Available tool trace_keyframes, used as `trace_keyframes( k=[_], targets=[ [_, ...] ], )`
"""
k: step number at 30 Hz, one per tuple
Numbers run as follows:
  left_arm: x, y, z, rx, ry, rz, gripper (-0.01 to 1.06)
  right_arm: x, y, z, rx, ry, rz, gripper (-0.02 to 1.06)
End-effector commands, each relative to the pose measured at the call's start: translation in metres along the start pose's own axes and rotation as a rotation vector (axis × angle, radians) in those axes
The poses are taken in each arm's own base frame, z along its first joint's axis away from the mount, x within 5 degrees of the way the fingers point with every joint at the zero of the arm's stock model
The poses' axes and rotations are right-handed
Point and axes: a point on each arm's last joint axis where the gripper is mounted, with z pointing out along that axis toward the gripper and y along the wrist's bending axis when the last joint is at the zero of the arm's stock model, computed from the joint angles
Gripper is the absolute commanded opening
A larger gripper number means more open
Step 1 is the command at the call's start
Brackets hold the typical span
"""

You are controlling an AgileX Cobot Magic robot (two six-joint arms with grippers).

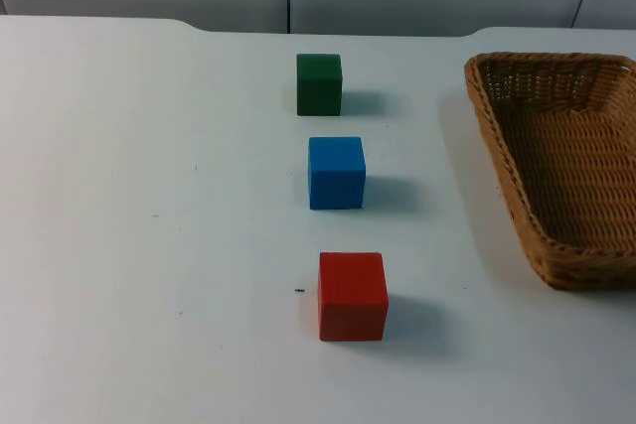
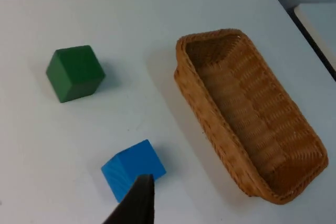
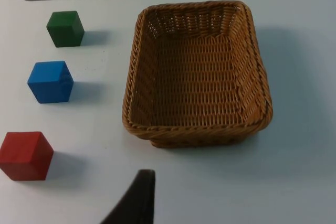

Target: Pick up the basket with the left hand and place the blue cube into the basket with the right hand.

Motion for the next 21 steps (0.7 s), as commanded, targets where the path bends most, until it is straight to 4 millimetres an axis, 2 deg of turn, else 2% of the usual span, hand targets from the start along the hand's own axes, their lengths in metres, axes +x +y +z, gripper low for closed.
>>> trace_keyframes(
  k=[1,2,5,6,12,13,17,18,21],
  targets=[
    [-0.002,-0.006,0.025,0.025,0.028,-0.004,1.04,0.001,-0.001,0.001,0.001,-0.008,-0.002,1.04],
    [-0.002,-0.006,0.025,0.025,0.028,-0.004,1.04,0.001,-0.001,0.001,0.001,-0.008,-0.002,1.04],
    [0.000,-0.010,0.060,0.045,0.076,-0.005,1.04,0.001,-0.001,0.001,0.001,-0.008,-0.002,1.04],
    [0.000,-0.010,0.060,0.045,0.076,-0.005,1.04,0.001,-0.001,0.001,0.001,-0.008,-0.002,1.04],
    [0.000,-0.013,0.116,0.088,0.145,-0.026,1.04,0.001,-0.001,0.001,0.001,-0.008,0.000,1.04],
    [0.000,-0.013,0.116,0.088,0.145,-0.026,1.04,0.001,-0.001,0.001,0.001,-0.008,0.000,1.04],
    [0.002,-0.018,0.150,0.115,0.176,-0.029,1.04,0.001,-0.001,0.001,0.001,-0.008,0.000,1.04],
    [0.002,-0.018,0.150,0.115,0.176,-0.029,1.04,0.001,-0.001,0.001,0.001,-0.008,0.000,1.04],
    [0.003,-0.021,0.175,0.116,0.206,-0.026,1.04,0.001,-0.001,0.001,0.006,-0.008,0.001,1.04]
  ],
)
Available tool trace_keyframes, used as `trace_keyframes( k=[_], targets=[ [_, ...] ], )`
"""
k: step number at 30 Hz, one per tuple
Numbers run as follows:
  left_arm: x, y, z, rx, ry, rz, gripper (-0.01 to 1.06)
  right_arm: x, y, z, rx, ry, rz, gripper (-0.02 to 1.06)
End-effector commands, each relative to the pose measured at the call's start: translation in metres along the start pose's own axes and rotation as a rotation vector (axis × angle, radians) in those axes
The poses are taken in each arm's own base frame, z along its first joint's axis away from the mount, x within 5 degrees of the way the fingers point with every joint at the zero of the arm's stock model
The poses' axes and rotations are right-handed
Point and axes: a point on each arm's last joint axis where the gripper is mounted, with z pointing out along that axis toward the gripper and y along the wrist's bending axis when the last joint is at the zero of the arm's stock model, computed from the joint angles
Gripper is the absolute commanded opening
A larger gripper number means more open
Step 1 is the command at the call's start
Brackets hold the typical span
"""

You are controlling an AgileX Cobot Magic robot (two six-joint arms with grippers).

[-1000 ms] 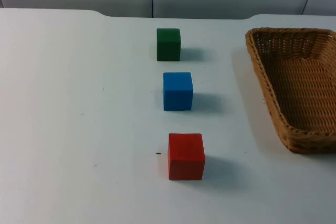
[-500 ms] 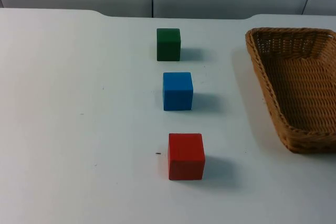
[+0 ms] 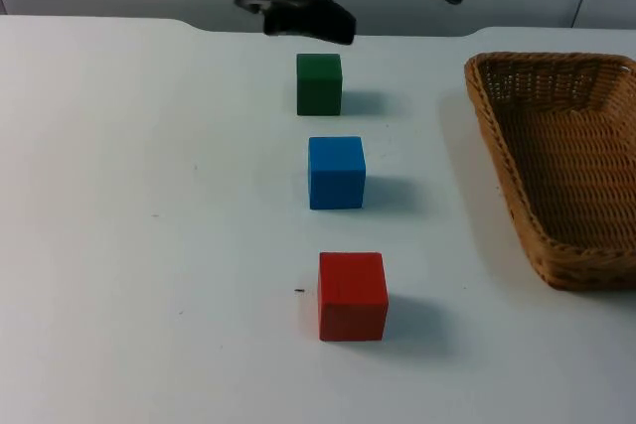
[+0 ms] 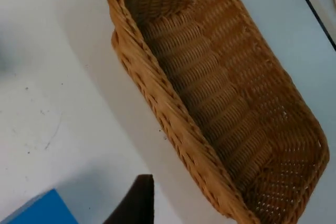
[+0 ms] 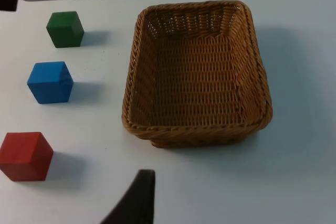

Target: Pick up the basket with the left hand and place the blue cube into the basket with the right hand.

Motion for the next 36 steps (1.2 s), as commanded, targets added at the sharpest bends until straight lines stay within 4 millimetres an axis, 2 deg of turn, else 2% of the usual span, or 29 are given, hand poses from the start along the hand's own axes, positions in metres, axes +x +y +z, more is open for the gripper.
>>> trace_keyframes(
  k=[1,2,3,8,9,13,23,33,36],
  targets=[
    [-0.001,-0.003,0.016,-0.006,0.028,0.007,1.04,0.001,-0.001,0.001,0.006,-0.008,0.005,1.04],
    [-0.002,-0.003,0.025,-0.017,0.045,0.003,1.04,0.001,-0.002,0.001,0.011,-0.008,0.002,1.04],
    [-0.002,-0.003,0.025,-0.017,0.045,0.003,1.04,0.001,-0.002,0.001,0.011,-0.008,0.002,1.04],
    [0.002,0.000,0.062,-0.066,0.116,-0.002,1.04,0.001,-0.002,0.001,0.021,-0.008,0.017,1.04],
    [0.002,0.000,0.062,-0.066,0.116,-0.002,1.04,0.001,-0.002,0.001,0.021,-0.008,0.017,1.04],
    [0.009,0.003,0.084,-0.059,0.155,-0.041,1.04,0.001,-0.002,0.001,0.021,-0.008,0.017,1.04],
    [0.022,0.006,0.111,-0.105,0.206,-0.051,1.04,0.001,-0.002,0.001,0.021,-0.008,0.017,1.04],
    [0.035,0.020,0.127,-0.119,0.236,-0.125,1.04,0.001,-0.002,0.001,0.021,-0.008,0.017,1.04],
    [0.037,0.017,0.135,-0.109,0.246,-0.120,1.04,0.001,-0.002,0.001,0.021,-0.008,0.017,1.04]
  ],
)
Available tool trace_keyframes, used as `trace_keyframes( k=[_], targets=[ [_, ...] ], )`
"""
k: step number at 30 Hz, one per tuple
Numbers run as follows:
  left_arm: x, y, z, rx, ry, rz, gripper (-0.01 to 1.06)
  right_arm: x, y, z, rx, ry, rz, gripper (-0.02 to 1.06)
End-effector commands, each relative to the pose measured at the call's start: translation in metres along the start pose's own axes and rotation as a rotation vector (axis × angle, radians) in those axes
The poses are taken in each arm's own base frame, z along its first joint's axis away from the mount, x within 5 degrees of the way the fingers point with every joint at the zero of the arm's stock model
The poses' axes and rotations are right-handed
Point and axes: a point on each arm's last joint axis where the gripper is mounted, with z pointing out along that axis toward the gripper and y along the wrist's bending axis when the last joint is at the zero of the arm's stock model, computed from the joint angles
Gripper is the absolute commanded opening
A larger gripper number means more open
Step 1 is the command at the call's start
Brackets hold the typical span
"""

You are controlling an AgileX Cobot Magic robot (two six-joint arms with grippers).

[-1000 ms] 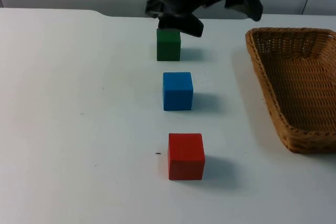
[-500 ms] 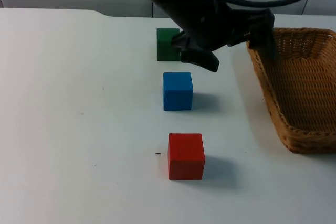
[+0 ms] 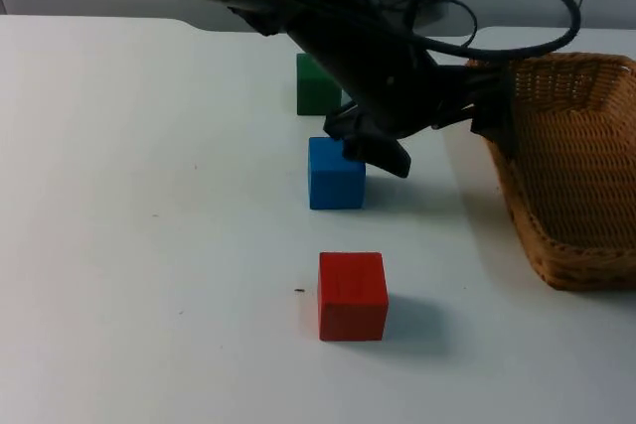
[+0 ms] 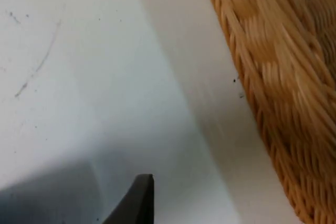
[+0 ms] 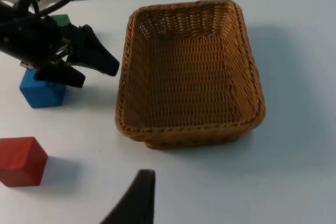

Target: Pick up the basket with the left hand and place the blue cube into the basket with the right hand.

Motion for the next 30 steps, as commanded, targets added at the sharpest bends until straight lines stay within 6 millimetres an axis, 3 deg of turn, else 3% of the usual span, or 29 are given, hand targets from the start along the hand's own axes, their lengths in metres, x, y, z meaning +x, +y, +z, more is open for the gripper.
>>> trace_keyframes(
  k=[1,9,17,25,30],
  targets=[
    [0.000,-0.008,0.004,0.013,0.002,0.008,1.04,0.001,-0.001,0.001,0.002,-0.008,-0.003,1.04],
    [0.007,-0.021,0.020,0.016,0.006,0.031,1.04,0.001,-0.001,0.001,0.002,-0.008,-0.003,1.04],
    [0.017,-0.015,0.036,0.002,0.035,0.011,1.04,0.001,-0.001,0.001,0.002,-0.008,-0.003,1.04],
    [0.012,-0.033,0.039,0.019,0.003,0.054,1.04,0.001,-0.001,0.001,0.002,-0.008,-0.003,1.04],
    [0.012,-0.030,0.042,0.000,0.012,0.022,1.04,0.001,-0.001,0.001,0.002,-0.008,-0.003,1.04]
  ],
)
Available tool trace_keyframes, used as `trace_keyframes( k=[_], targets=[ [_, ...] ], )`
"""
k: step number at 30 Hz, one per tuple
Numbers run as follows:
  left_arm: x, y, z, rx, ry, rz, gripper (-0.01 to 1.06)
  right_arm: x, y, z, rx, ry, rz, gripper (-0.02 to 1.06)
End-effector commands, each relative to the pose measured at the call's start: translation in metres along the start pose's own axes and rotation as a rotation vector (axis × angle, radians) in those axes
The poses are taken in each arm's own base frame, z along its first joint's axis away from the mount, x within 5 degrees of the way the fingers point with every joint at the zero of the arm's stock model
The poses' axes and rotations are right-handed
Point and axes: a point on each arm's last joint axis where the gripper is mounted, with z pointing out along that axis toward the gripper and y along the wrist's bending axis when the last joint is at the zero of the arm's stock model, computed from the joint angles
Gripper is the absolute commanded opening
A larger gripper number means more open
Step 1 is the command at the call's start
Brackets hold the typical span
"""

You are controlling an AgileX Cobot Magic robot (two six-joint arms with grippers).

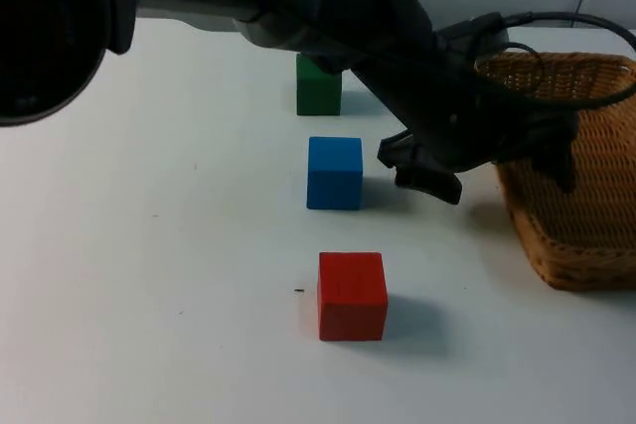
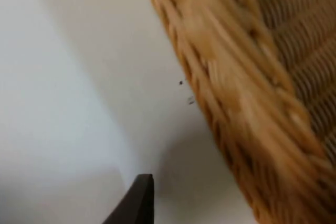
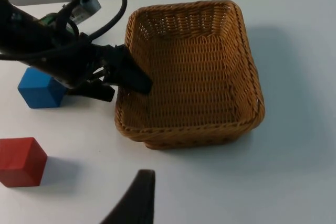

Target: Pick up the basket with the left hand and place the blue cube into the basket with the right hand.

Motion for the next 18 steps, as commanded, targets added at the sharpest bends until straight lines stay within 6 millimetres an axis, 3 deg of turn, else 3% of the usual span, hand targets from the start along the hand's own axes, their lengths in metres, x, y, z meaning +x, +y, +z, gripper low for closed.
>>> trace_keyframes(
  k=[1,4,7,8,12,13,17,18],
  targets=[
    [0.0007,-0.0015,0.0019,-0.010,0.004,-0.004,1.02,0.0011,-0.0006,0.0014,0.002,-0.006,-0.003,1.04],
    [0.0004,-0.0014,0.0019,-0.011,0.001,-0.014,0.96,0.0011,-0.0006,0.0014,0.002,-0.006,-0.003,1.04],
    [0.0001,-0.0014,0.0019,-0.011,-0.002,-0.031,0.74,0.0011,-0.0006,0.0014,0.002,-0.006,-0.003,1.04],
    [0.0001,-0.0014,0.0019,-0.011,-0.002,-0.031,0.74,0.0011,-0.0006,0.0014,0.002,-0.006,-0.003,1.04],
    [-0.0002,-0.0018,0.0019,-0.006,-0.006,-0.039,0.52,0.0011,-0.0006,0.0014,0.002,-0.006,-0.003,1.04],
    [-0.0002,-0.0018,0.0019,-0.006,-0.006,-0.039,0.52,0.0011,-0.0006,0.0014,0.002,-0.006,-0.003,1.04],
    [-0.0011,-0.0022,0.0019,-0.002,-0.016,-0.055,0.33,0.0011,-0.0006,0.0014,0.002,-0.006,-0.003,1.04],
    [-0.0011,-0.0022,0.0019,-0.002,-0.016,-0.055,0.33,0.0011,-0.0006,0.0014,0.002,-0.006,-0.003,1.04]
  ],
)
